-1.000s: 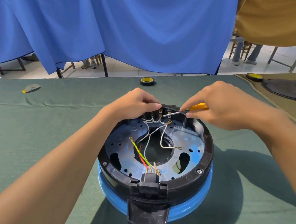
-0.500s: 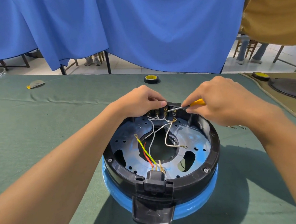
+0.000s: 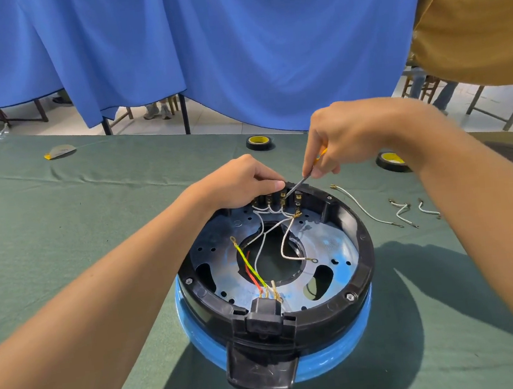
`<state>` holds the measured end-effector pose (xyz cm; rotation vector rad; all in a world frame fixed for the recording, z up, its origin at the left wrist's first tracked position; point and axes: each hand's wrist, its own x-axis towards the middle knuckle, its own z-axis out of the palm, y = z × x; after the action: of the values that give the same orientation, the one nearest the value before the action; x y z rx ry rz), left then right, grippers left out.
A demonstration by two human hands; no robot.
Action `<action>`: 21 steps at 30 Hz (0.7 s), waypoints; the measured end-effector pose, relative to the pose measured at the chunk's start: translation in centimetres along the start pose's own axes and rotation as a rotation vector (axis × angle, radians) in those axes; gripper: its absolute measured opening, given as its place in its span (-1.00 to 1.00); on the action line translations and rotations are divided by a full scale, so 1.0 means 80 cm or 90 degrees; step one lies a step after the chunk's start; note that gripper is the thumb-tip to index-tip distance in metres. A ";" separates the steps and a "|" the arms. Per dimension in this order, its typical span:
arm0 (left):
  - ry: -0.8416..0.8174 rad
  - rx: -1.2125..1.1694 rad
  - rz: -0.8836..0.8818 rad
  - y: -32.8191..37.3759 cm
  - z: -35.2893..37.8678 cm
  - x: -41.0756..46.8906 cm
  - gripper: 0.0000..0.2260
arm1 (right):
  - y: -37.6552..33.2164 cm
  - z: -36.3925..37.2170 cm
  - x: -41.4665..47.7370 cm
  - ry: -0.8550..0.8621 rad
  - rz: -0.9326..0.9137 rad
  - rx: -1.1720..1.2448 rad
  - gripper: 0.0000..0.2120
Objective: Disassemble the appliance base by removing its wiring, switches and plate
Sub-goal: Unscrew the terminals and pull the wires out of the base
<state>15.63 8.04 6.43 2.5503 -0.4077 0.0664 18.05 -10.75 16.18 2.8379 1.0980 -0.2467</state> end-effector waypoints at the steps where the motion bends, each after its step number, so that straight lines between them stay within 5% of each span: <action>1: 0.000 0.001 0.002 0.000 0.000 0.000 -0.76 | 0.002 -0.004 0.005 -0.021 -0.014 0.001 -0.90; 12: -0.016 0.002 -0.002 0.003 -0.001 -0.001 -0.74 | 0.029 -0.010 0.032 -0.125 0.012 0.169 -0.91; 21: -0.007 -0.004 0.001 0.006 -0.002 -0.005 -0.75 | 0.033 0.045 -0.011 0.064 -0.027 0.203 -0.89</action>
<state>15.13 7.84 6.72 2.5450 -0.4138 0.0527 18.74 -13.79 12.91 3.1375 1.2397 -0.3116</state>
